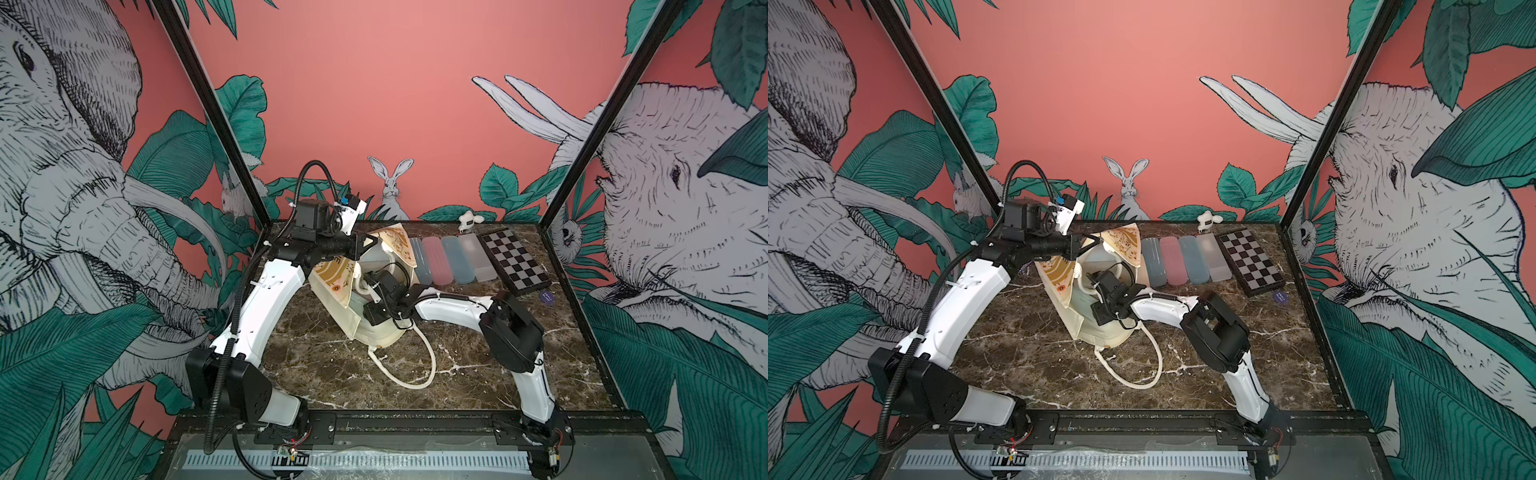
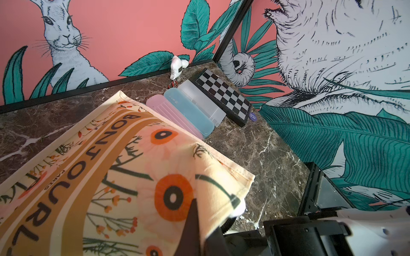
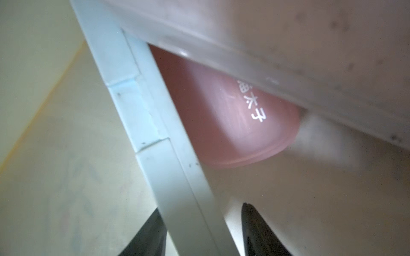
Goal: Take out the pencil case from the canvas bag
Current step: Pick up the pencil case from the canvas bag.
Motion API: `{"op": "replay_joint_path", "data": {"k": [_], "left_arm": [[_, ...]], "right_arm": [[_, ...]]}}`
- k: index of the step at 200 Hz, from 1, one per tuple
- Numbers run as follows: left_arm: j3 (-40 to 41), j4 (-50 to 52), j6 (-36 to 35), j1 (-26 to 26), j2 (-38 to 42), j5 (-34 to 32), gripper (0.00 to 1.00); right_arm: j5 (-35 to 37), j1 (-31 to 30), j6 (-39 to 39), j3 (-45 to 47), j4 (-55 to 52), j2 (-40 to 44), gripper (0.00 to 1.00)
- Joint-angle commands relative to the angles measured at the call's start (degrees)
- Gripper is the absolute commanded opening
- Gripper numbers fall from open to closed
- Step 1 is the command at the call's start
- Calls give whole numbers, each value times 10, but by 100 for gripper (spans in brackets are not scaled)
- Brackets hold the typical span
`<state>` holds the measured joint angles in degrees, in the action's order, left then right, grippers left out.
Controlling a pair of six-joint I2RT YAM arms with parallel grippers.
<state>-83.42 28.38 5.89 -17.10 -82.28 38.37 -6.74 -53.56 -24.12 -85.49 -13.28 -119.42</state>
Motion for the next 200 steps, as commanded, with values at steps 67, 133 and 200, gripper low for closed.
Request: {"op": "replay_joint_path", "data": {"k": [67,133,200], "left_arm": [[15,-56,-2,-4,50,11,0],[20,-53,-4,-4,55,-77,0],[12,-58,11,-5,50,-166,0]], "right_arm": [[-10,1,5,49,38,70,26],[55,-5,59,78,-5,158,18],[72,-5,108,131,-27,240,15]]}}
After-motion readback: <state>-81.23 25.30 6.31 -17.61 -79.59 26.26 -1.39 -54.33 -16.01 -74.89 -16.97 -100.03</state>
